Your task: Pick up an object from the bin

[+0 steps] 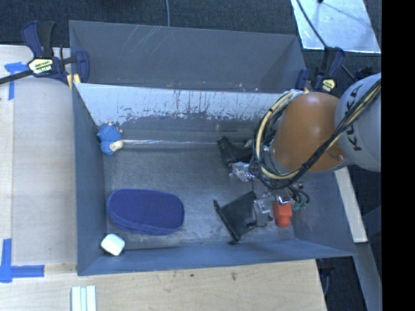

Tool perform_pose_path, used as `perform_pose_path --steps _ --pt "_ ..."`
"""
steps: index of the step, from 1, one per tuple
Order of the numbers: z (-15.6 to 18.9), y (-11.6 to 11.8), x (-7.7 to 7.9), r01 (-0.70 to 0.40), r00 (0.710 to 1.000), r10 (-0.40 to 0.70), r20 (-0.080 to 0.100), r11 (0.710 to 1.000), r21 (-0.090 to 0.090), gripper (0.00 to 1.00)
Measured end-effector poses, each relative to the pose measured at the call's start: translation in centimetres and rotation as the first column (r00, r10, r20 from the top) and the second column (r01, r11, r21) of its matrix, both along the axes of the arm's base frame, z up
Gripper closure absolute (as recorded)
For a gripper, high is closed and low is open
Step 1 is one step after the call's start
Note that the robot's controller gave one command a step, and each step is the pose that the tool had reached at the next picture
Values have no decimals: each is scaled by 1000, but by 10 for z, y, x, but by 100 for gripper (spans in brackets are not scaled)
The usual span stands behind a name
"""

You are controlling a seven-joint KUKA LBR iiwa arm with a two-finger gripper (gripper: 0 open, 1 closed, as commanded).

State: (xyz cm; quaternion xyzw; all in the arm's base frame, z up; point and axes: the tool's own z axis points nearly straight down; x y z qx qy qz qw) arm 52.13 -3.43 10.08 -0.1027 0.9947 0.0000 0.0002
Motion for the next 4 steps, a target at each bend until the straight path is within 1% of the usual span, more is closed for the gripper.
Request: perform_pose_path --steps 1,2,3,4 --pt "21 -13 -6 132 991 -132 5 991 0 0" --pt "-33 -17 -7 191 982 -191 -2 982 0 0" --pt "-33 -17 -6 189 982 -189 0 982 0 0" --pt "-32 -17 -5 188 982 -188 1 982 0 100"
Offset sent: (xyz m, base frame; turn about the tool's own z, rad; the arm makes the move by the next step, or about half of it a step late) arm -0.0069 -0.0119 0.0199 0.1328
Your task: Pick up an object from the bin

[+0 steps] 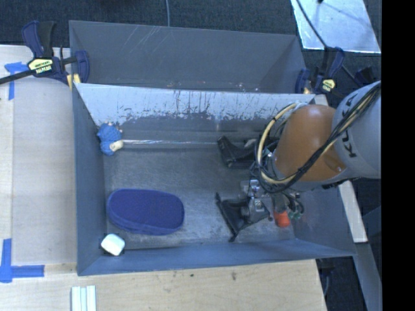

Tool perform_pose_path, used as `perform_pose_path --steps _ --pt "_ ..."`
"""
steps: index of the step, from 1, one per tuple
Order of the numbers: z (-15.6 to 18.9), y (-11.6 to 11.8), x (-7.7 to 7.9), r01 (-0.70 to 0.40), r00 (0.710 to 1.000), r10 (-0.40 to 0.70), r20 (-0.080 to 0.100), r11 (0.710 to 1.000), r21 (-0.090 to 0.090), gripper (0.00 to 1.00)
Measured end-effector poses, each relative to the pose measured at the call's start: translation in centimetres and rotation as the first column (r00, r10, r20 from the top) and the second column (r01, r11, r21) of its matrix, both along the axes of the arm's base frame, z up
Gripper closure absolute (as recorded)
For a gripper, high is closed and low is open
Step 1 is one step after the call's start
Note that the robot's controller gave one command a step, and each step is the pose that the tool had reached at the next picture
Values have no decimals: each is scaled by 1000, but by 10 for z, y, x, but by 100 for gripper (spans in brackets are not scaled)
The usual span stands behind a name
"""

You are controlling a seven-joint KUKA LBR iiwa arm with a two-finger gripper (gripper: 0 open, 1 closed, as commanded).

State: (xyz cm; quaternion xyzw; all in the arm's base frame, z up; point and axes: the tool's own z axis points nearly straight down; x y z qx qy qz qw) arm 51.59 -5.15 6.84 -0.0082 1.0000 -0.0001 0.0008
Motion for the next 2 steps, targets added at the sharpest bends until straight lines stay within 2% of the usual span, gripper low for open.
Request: perform_pose_path --steps 2 --pt "78 -1 4 -1 1000 1 6 1000 -1 100"
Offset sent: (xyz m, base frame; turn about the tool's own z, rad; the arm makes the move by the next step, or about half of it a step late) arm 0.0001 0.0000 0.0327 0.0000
